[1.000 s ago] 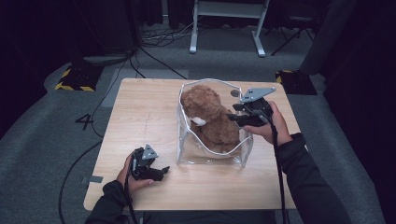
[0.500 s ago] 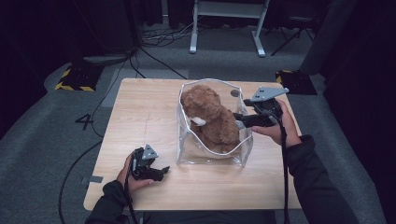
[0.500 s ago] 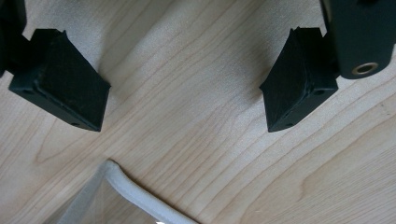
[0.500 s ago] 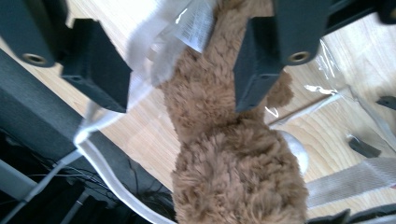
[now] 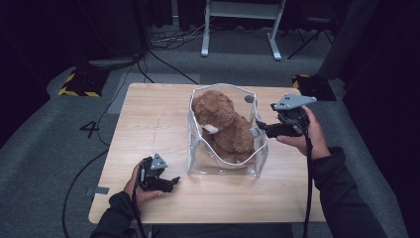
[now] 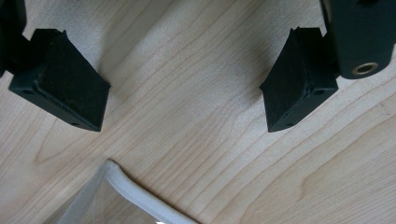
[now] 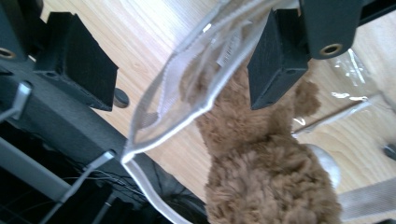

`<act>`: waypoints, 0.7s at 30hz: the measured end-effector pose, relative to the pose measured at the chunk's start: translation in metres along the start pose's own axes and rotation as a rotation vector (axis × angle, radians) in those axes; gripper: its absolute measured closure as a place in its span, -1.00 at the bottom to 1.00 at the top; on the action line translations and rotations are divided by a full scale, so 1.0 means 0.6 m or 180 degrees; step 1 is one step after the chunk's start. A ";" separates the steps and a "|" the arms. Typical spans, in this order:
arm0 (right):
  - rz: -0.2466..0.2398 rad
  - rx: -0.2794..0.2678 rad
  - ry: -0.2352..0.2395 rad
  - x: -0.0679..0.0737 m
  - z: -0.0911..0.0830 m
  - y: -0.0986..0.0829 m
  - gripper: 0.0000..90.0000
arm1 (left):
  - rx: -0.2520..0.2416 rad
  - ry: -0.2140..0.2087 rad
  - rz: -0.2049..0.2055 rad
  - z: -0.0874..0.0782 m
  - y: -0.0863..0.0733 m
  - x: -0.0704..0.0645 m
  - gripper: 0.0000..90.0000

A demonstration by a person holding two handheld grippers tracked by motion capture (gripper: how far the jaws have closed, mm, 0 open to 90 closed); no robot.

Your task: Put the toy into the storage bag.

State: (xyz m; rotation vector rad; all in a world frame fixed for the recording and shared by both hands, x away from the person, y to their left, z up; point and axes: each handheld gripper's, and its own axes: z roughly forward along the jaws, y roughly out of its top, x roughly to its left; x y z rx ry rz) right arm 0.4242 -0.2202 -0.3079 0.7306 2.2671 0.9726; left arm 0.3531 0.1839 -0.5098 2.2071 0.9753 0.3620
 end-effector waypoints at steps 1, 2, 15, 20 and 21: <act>-0.0017 0.0010 -0.0015 -0.001 -0.002 -0.001 -0.48 | 0.0000 0.0000 0.0000 0.000 0.000 0.000 -0.67; -0.0016 0.0011 -0.0011 -0.002 -0.003 -0.003 -0.48 | 0.0000 0.0000 0.0001 0.000 0.000 0.000 -0.67; 0.0005 -0.0096 -0.0018 -0.004 -0.026 -0.018 -0.47 | 0.0000 0.0000 0.0000 0.000 0.000 0.000 -0.67; 0.0003 -0.0120 -0.0060 -0.007 -0.039 -0.023 -0.47 | 0.0000 0.0000 -0.0001 0.000 0.000 0.000 -0.67; 0.0012 -0.0114 -0.0069 -0.008 -0.042 -0.024 -0.47 | 0.0000 0.0000 -0.0001 0.000 0.000 0.000 -0.67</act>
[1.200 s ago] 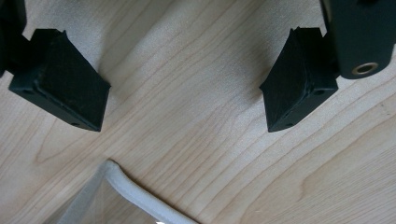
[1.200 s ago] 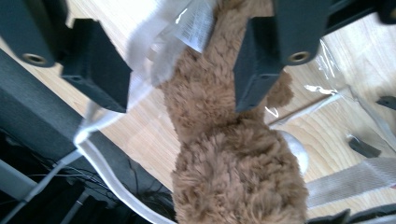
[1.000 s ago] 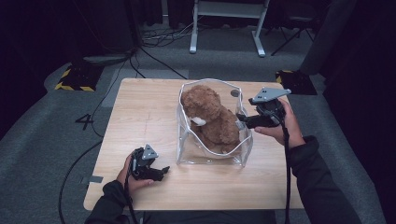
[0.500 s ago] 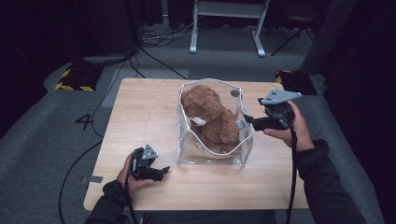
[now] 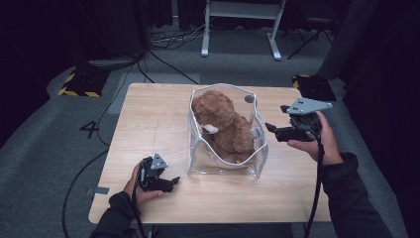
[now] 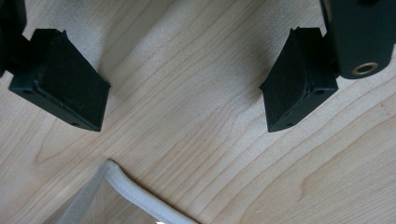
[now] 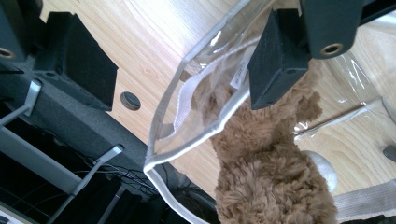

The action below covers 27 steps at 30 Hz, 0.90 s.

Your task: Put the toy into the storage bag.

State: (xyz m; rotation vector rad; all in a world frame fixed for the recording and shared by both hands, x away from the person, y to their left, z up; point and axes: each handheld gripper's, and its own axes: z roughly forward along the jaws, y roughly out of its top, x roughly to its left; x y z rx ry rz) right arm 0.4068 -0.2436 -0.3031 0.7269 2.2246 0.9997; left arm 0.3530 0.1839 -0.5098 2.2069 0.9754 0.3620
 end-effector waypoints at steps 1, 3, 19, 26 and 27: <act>0.0010 0.0001 -0.0005 -0.001 -0.002 -0.001 -0.47 | 0.0000 0.0001 0.0001 0.000 0.000 0.000 -0.67; 0.0004 0.0014 -0.0017 -0.002 -0.005 -0.004 -0.47 | 0.0000 0.0000 0.0000 0.000 0.000 0.000 -0.67; -0.0008 0.0204 -0.0103 -0.013 -0.003 -0.054 -0.46 | 0.0000 -0.0001 0.0000 0.000 0.000 0.000 -0.67; -0.0027 0.0360 -0.0140 -0.011 0.006 -0.075 -0.47 | -0.0001 0.0000 -0.0001 0.000 0.000 0.000 -0.67; -0.0034 0.0381 -0.0139 -0.011 0.006 -0.078 -0.48 | -0.0001 0.0000 -0.0001 0.000 0.000 0.000 -0.67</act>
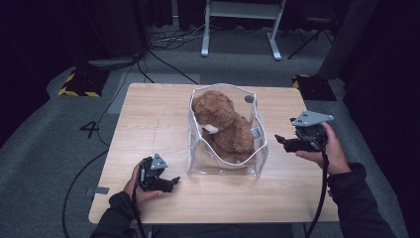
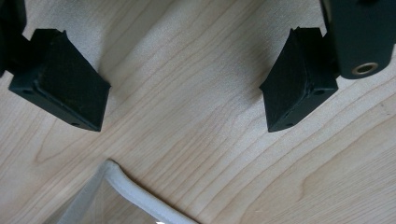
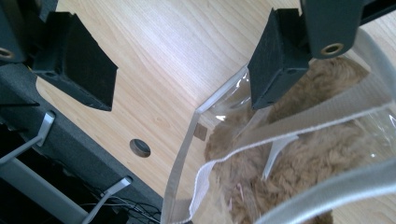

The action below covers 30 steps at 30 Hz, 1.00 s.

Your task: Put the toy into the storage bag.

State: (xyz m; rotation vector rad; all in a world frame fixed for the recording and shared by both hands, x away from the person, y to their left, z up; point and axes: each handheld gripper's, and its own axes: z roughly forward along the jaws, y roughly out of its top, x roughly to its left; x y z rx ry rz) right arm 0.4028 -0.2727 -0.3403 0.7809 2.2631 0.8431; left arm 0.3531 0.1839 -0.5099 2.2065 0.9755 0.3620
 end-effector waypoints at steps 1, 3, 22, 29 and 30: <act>0.0004 0.0002 -0.0012 0.001 0.001 -0.002 -0.48 | 0.0001 0.0000 0.0001 0.000 0.000 0.000 -0.67; 0.0001 0.0000 -0.0004 0.001 0.003 -0.008 -0.48 | 0.0000 0.0000 0.0000 0.000 0.000 0.000 -0.67; 0.0049 0.0198 0.0011 -0.002 0.036 -0.071 -0.48 | 0.0000 0.0000 0.0000 0.000 0.000 0.000 -0.67; 0.0024 0.0257 0.0009 0.001 0.049 -0.096 -0.48 | 0.0000 0.0000 0.0000 0.000 0.000 0.000 -0.67; 0.0025 0.0267 0.0015 0.002 0.050 -0.099 -0.48 | 0.0001 0.0000 0.0001 0.000 0.000 0.000 -0.67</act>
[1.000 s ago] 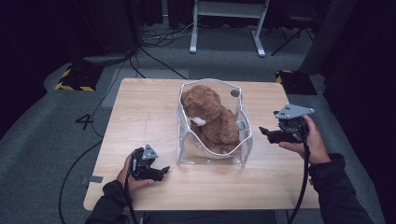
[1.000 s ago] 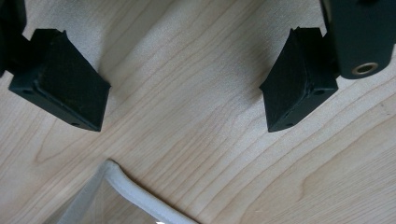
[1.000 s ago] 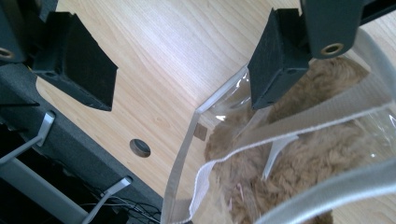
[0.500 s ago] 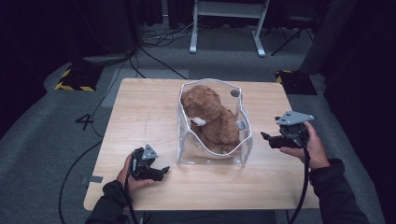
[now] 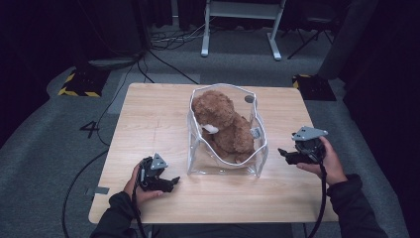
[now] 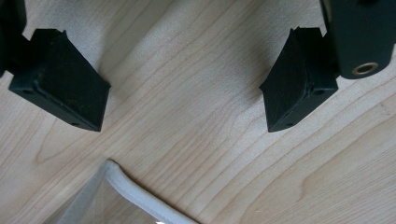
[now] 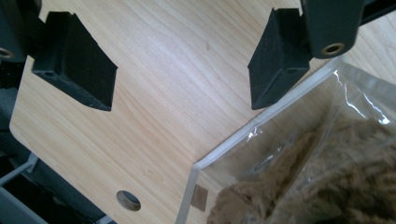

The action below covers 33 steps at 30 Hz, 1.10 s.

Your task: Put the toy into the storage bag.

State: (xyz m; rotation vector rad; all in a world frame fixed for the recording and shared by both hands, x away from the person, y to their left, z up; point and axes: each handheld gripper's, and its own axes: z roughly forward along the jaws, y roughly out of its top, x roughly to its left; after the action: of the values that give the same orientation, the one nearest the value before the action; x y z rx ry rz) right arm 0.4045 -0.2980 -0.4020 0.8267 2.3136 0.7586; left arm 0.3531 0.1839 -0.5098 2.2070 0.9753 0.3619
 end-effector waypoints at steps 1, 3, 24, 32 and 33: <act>-0.0001 0.0004 0.0011 0.001 0.002 -0.003 -0.48 | -0.0001 0.0001 0.0000 0.000 0.000 0.000 -0.67; 0.0004 0.0030 0.0042 0.001 0.006 -0.011 -0.48 | 0.0000 0.0000 0.0000 0.000 0.000 0.000 -0.67; 0.0143 0.0243 0.0257 0.018 0.040 -0.078 -0.50 | 0.0000 0.0000 0.0000 0.000 0.000 0.000 -0.67; 0.0198 0.0241 0.0221 0.023 0.048 -0.111 -0.48 | 0.0002 0.0001 -0.0003 0.000 0.000 0.000 -0.67; 0.0205 0.0247 0.0225 0.023 0.049 -0.115 -0.48 | -0.0001 0.0000 -0.0001 0.000 0.000 0.000 -0.67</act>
State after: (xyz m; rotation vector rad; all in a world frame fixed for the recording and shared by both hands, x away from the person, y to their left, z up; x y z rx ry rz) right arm 0.3891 -0.3242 -0.4719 0.9263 2.4021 0.7406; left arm 0.3530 0.1839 -0.5099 2.2066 0.9756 0.3619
